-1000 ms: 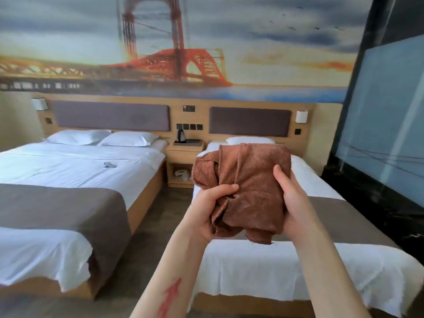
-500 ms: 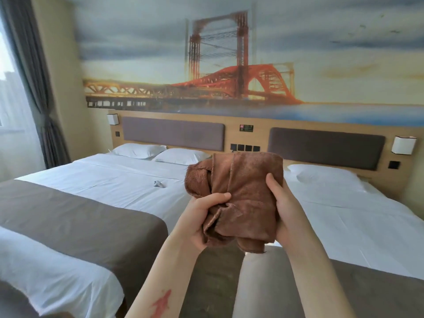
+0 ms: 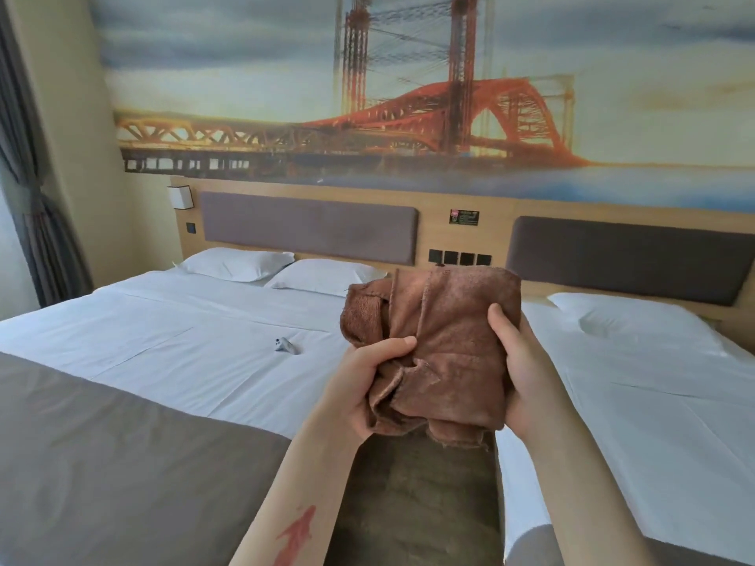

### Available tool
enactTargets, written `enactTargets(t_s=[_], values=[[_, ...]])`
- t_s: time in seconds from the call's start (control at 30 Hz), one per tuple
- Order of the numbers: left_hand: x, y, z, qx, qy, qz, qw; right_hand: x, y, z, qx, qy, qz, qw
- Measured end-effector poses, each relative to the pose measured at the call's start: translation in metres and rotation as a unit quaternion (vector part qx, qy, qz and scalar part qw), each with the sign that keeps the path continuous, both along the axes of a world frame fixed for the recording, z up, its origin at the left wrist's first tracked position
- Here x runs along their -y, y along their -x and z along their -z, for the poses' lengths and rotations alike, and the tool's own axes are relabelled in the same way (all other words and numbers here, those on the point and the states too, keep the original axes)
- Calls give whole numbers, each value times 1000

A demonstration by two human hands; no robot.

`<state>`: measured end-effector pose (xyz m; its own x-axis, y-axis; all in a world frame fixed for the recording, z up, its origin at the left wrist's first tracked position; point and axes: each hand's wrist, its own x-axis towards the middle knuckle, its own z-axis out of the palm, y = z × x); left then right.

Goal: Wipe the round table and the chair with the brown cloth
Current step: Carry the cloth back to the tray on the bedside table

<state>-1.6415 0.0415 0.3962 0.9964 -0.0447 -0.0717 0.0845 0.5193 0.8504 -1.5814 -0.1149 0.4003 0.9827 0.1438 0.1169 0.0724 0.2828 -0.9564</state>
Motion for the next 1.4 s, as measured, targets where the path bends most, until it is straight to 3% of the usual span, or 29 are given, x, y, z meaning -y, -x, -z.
enactTargets(t_s=[0.2, 0.4, 0.6, 0.93, 1.4], values=[[-78, -129, 2, 4, -20, 14, 1000, -61, -114, 4, -6, 16, 55, 998], [-100, -267, 17, 13, -13, 33, 999, -76, -239, 17, -18, 34, 114, 993], [-92, -427, 25, -3, -25, 43, 999, -64, -396, 31, -21, 31, 130, 991], [-50, -720, -4, 47, -11, 53, 997, -23, -674, -7, 5, -11, 118, 993], [-60, -1097, 23, 51, -3, 61, 997, -33, -1034, 20, -5, -6, 160, 987]])
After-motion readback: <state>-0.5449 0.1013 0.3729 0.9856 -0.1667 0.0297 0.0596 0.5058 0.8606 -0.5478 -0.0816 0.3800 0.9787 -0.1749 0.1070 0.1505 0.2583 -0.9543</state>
